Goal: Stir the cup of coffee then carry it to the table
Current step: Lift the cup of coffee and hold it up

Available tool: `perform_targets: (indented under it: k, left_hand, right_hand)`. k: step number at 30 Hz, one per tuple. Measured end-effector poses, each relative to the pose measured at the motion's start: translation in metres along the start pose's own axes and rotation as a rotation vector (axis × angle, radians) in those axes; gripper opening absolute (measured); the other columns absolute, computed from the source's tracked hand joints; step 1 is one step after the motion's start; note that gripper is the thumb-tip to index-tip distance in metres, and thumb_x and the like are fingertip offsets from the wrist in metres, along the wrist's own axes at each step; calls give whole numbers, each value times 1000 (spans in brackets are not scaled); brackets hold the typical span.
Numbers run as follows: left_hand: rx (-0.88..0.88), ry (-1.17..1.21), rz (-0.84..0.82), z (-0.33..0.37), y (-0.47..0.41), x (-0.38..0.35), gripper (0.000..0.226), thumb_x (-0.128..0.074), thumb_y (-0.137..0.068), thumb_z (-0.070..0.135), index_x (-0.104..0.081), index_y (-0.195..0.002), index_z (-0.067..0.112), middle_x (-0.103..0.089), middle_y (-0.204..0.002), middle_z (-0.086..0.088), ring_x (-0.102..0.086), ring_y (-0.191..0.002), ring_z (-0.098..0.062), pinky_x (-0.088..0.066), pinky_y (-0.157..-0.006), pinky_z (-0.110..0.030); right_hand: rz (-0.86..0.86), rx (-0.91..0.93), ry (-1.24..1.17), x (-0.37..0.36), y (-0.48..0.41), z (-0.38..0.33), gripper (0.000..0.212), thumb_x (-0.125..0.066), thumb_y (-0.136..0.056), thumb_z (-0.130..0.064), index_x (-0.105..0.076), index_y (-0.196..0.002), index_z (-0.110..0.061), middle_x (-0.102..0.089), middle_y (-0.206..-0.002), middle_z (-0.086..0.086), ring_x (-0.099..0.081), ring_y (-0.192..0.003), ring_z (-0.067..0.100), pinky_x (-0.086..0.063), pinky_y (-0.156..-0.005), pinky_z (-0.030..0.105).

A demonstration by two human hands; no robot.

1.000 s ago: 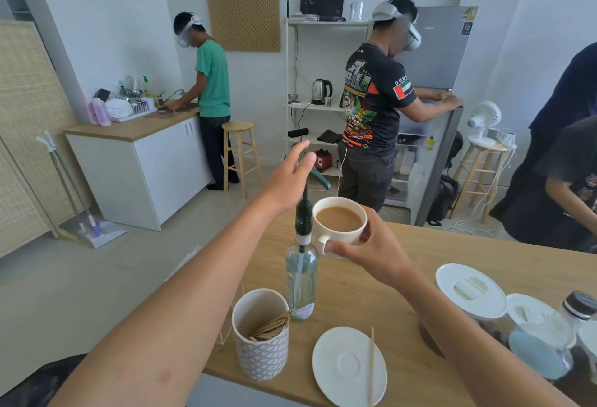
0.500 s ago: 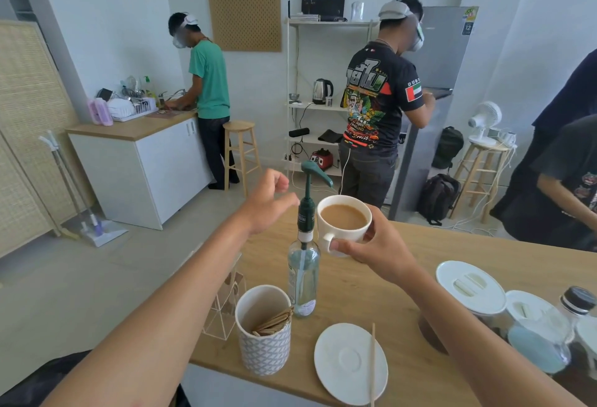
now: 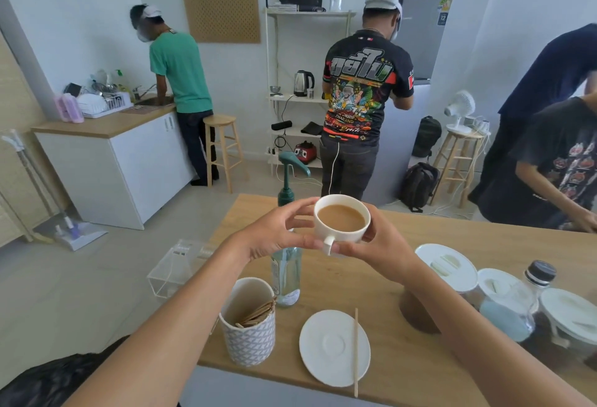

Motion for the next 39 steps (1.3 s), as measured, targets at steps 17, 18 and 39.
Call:
perform_targets:
  k: [17, 18, 39]
  left_hand:
    - [-87, 23, -18, -6, -16, -58, 75, -88, -70, 29, -53, -136, 33, -67, -125, 11, -61, -119, -8, -49, -102, -35]
    - [-84, 29, -18, -7, -15, -61, 74, -88, -69, 31, -54, -135, 33, -67, -125, 10, -61, -119, -8, -49, -102, -36]
    - [-19, 48, 56, -54, 2, -86, 80, -87, -66, 31, -49, -137, 28, -65, -125, 9, -60, -118, -4, -47, -103, -28]
  right_hand:
    - [-63, -19, 45, 29, 33, 24, 77, -89, -67, -36, -47, -132, -38, -62, -122, -19, -59, -118, 9, -51, -90, 17]
    - [-69, -23, 45, 29, 35, 25, 76, -89, -68, -34, -47, -131, -39, -63, -122, -20, -59, -118, 8, -50, -90, 16]
    - [-220, -188, -21, 12, 61, 69, 77, -82, -76, -5, -41, -137, -28, -58, -127, -16, -54, -118, -8, -43, -91, 7]
Point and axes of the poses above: each hand's wrist, its own y-axis away from the middle knuckle, its own x-axis out of the back of the hand, z = x × y, the point moved 6 cm from there along -y, towards the middle knuckle
